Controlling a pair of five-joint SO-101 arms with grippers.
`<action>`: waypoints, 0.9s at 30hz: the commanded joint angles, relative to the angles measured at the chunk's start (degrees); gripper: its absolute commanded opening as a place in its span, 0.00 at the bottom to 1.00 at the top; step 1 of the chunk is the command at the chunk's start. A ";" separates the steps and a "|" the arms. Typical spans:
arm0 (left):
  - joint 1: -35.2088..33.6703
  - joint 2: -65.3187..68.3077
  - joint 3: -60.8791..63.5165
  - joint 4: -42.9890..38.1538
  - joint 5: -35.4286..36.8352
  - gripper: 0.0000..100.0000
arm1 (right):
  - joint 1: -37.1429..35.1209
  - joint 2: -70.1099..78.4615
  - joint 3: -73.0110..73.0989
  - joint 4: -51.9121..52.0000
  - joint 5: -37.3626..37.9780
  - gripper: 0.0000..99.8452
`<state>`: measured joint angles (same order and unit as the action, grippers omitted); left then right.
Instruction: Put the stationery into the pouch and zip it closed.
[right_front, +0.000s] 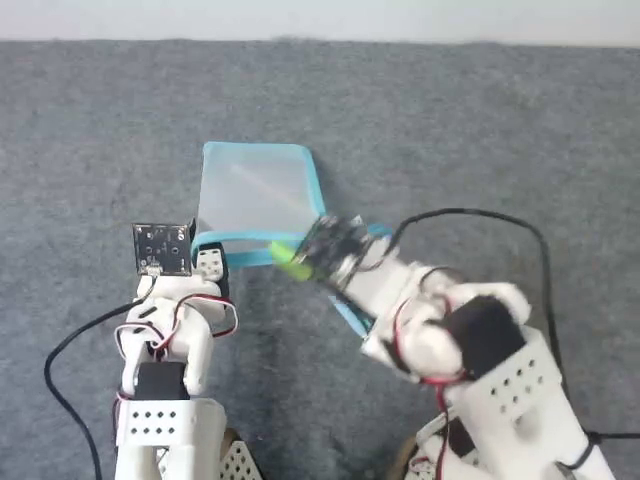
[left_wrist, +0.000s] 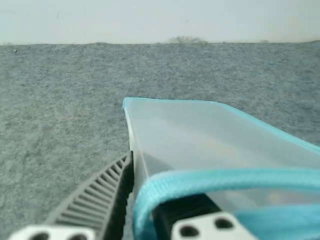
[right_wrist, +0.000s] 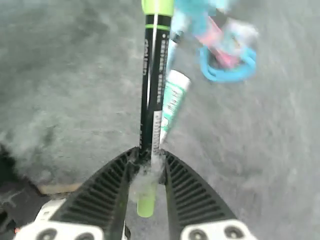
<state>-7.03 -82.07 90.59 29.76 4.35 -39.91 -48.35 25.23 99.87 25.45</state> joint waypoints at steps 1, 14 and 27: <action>0.53 0.35 -1.10 -1.85 0.35 0.01 | -5.49 -1.19 -2.73 1.36 0.26 0.01; 0.53 0.35 -1.10 -1.85 0.35 0.01 | -0.66 15.25 -7.74 -4.44 -2.55 0.01; 4.92 0.00 0.04 -1.93 -1.49 0.01 | 3.74 39.96 -35.69 1.10 -7.74 0.01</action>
<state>-5.89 -82.07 90.59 29.76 4.35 -37.63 -10.99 0.09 98.37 19.03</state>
